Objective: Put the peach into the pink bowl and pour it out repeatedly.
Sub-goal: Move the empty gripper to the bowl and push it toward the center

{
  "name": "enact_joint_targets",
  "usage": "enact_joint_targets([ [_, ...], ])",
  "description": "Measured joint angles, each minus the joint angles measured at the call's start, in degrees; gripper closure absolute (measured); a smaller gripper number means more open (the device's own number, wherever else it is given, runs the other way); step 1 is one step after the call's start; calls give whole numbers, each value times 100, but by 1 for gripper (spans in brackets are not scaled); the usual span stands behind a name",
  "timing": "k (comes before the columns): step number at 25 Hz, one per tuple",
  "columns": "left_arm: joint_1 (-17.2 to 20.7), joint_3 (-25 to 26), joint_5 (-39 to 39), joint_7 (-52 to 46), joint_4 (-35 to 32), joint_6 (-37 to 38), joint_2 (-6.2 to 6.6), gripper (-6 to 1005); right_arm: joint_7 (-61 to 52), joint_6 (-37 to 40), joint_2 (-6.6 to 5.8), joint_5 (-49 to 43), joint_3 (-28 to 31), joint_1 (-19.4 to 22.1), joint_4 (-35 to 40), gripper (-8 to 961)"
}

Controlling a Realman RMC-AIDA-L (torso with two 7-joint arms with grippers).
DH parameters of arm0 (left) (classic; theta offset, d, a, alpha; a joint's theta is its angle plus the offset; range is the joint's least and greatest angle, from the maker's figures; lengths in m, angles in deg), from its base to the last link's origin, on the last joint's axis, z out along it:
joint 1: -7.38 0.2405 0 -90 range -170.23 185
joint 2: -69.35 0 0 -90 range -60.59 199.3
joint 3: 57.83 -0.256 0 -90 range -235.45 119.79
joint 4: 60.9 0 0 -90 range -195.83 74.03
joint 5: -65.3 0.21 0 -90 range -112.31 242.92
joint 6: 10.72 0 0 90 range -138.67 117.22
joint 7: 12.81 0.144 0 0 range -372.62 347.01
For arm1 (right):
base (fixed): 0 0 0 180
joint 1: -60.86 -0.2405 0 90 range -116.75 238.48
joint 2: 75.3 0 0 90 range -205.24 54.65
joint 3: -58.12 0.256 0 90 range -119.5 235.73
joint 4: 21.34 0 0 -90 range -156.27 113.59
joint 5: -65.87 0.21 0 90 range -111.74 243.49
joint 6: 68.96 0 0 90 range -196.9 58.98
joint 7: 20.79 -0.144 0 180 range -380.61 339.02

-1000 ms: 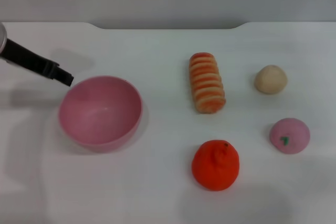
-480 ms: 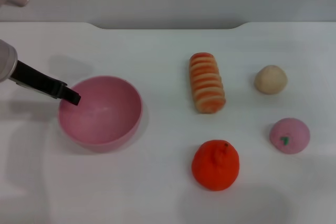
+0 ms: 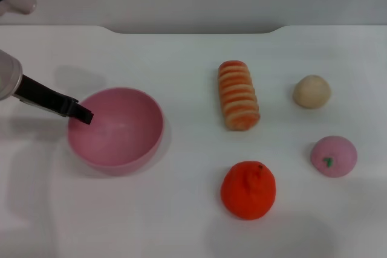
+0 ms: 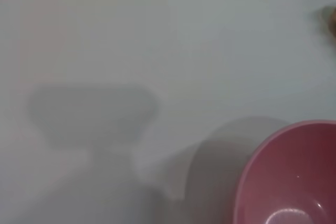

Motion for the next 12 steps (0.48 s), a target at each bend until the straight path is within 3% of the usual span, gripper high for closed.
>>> enact_joint_targets([
  [12,-1,-122,5,16,286,-396,-127,549,-11,0,-8,0,0,20,0,610],
])
